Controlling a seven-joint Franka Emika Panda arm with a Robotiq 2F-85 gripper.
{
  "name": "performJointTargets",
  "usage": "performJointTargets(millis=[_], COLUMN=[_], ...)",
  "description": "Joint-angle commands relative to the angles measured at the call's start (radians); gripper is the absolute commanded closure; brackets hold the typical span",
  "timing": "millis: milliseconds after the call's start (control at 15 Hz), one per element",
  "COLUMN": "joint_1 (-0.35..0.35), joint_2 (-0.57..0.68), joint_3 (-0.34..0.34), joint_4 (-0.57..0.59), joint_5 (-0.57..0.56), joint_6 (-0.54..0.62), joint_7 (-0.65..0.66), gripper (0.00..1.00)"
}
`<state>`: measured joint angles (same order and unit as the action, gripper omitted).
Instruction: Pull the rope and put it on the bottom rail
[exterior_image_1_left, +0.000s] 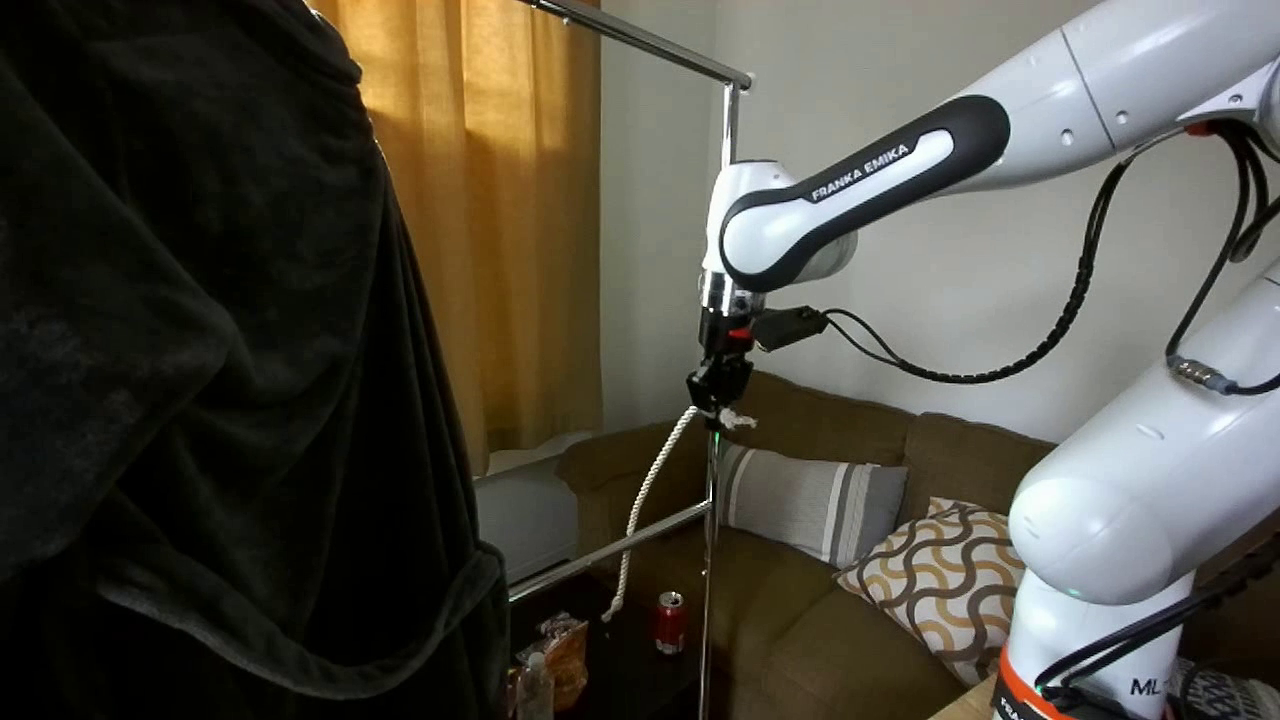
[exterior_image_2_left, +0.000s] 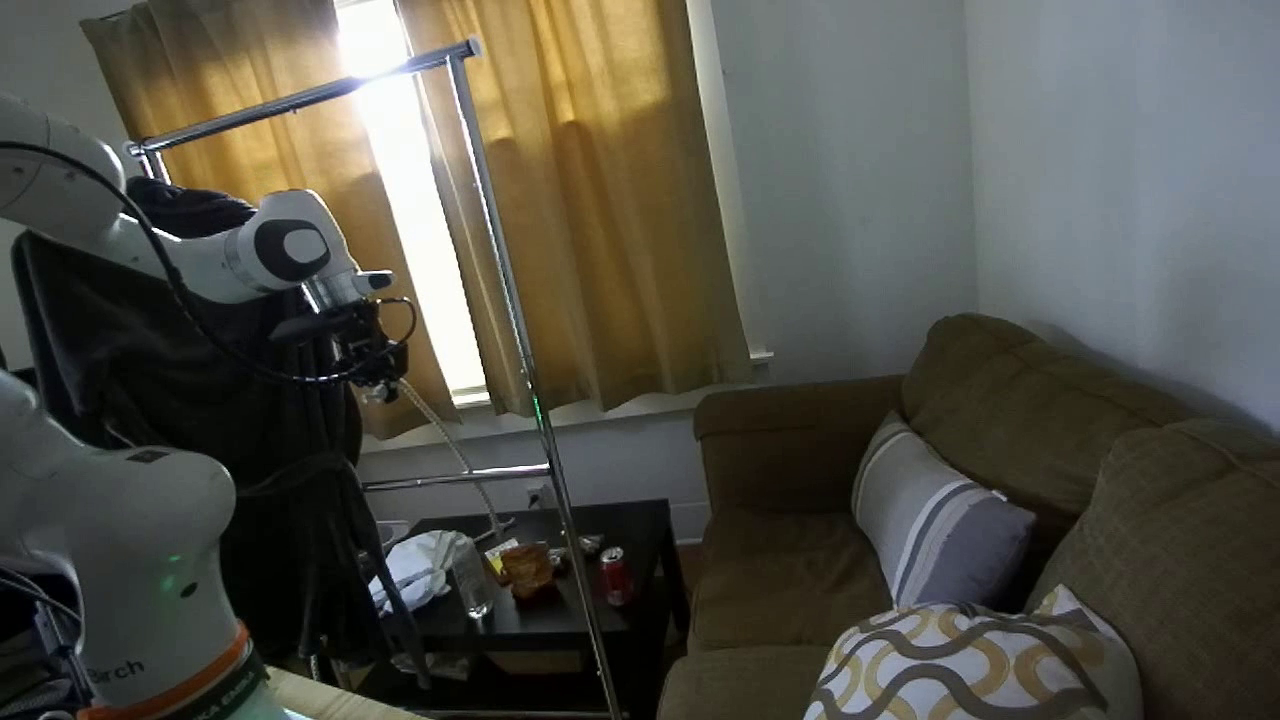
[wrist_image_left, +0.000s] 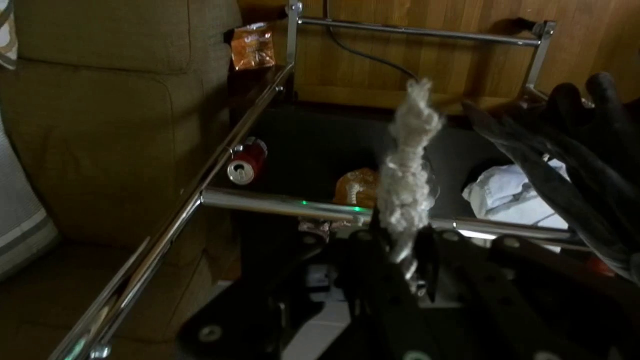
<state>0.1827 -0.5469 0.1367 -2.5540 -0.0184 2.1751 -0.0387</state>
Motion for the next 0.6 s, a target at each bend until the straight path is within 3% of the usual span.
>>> performJointTargets(millis=[0,200,267,533], joint_1=[-0.005,-0.018,-0.012,-0.022], joint_2=[-0.044,-0.038,-0.006,-0.007], joint_3=[-0.028,-0.046,-0.035,-0.041], joint_4=[-0.113,-0.162,-0.119,-0.145], joint_5=[0.018,0.022,0.012,0.011], joint_6=[-0.028,-0.166,-0.103,-0.143], joint_7=[-0.011,-0.003,-0.003,-0.002], gripper=[0.98,0.98,0.92,0.92])
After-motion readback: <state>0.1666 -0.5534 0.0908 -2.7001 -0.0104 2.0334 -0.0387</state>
